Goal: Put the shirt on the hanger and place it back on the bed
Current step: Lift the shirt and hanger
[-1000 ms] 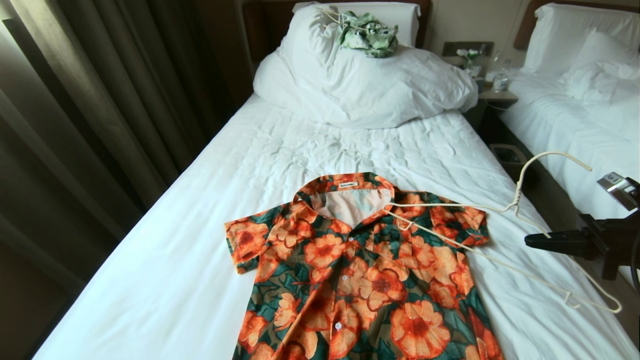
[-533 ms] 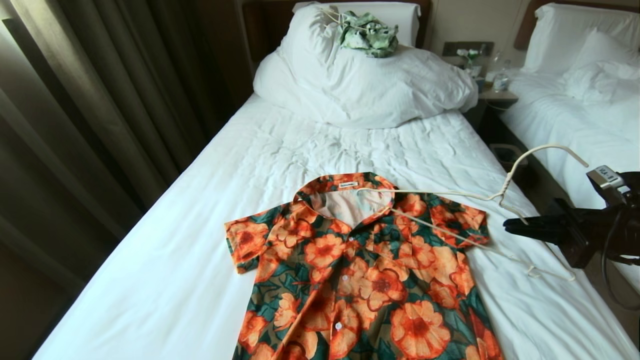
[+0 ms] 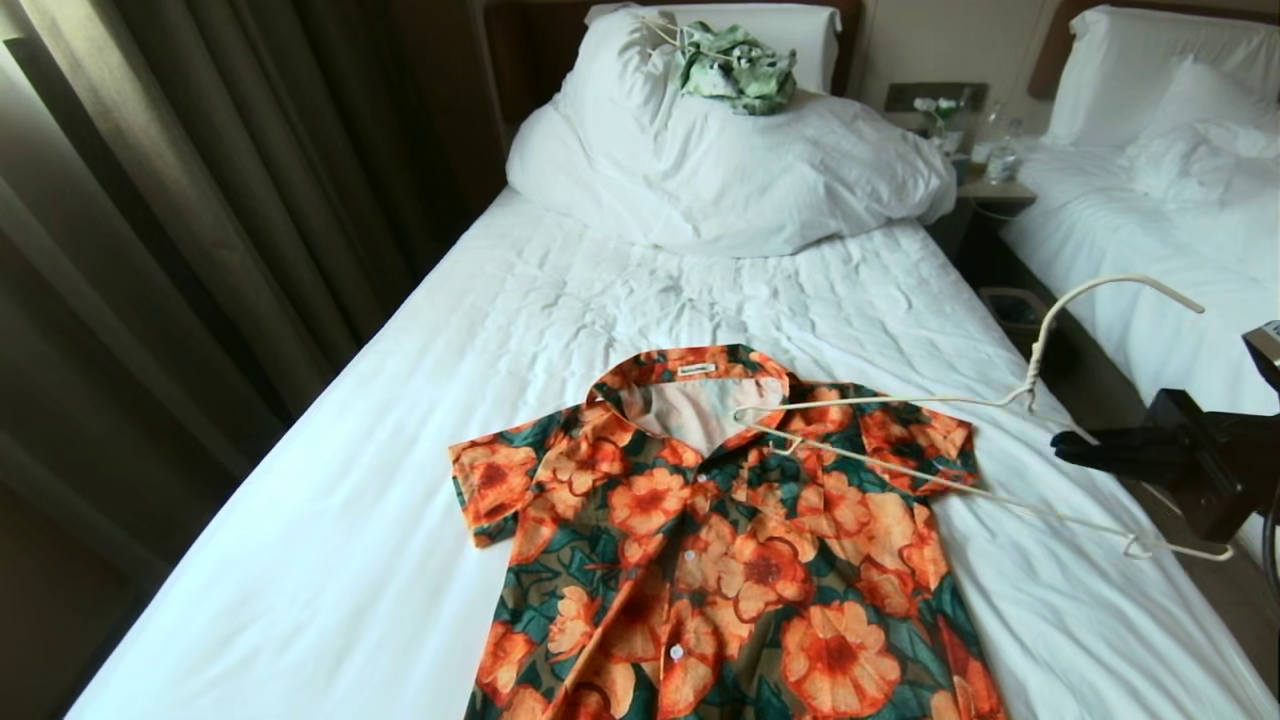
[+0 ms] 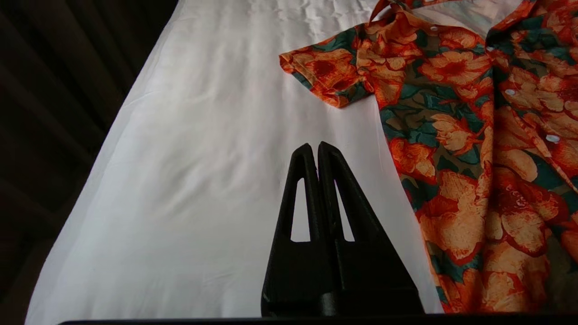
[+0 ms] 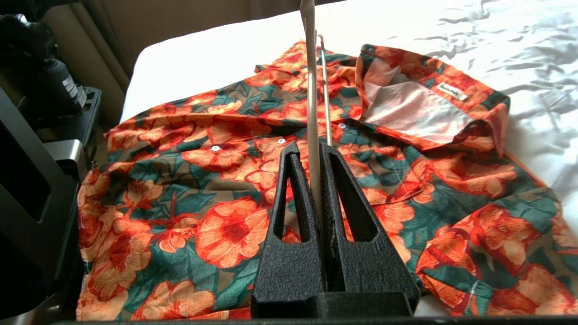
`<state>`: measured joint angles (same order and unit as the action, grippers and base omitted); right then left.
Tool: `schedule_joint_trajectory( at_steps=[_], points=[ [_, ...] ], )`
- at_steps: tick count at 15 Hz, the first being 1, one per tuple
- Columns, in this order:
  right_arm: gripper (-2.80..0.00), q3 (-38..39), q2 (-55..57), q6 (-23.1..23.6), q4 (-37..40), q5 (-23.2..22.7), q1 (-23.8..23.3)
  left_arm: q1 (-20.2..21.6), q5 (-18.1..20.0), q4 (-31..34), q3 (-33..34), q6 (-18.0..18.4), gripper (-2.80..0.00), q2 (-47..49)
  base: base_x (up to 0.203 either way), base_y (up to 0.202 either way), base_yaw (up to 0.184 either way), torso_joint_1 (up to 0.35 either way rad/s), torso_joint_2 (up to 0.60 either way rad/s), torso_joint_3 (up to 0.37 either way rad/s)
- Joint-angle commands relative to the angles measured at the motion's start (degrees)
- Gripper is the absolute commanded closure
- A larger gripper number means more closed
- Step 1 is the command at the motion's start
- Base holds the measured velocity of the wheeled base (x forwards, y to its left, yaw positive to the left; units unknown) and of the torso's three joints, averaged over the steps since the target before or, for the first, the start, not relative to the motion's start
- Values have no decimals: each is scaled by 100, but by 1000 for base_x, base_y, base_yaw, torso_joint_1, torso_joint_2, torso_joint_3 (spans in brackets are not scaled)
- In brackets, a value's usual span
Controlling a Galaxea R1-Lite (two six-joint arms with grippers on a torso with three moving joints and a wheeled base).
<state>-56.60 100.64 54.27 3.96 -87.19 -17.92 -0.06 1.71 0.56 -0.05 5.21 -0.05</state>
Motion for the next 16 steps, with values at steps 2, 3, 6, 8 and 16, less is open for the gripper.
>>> schedule_joint_trajectory(
  at_steps=[2,3,6,8,16],
  points=[
    [0,-70,-368,-64,73,-48,-348,1,63,18,-318,289,0,112,0,0,0,0,0,0],
    [0,-86,-377,-65,186,-48,-393,3,74,4,-689,158,0,405,0,0,0,0,0,0],
    [0,-407,-332,-65,521,-48,-522,-181,346,-7,-1530,-363,0,1829,0,0,0,0,0,0],
    [0,-600,-220,-65,811,-48,-513,-510,637,-113,-1660,-600,0,2968,0,0,0,0,0,0],
    [0,-1370,476,-65,847,-48,-441,-1296,1075,-3396,-2121,-1222,0,8332,0,0,0,0,0,0]
  ],
)
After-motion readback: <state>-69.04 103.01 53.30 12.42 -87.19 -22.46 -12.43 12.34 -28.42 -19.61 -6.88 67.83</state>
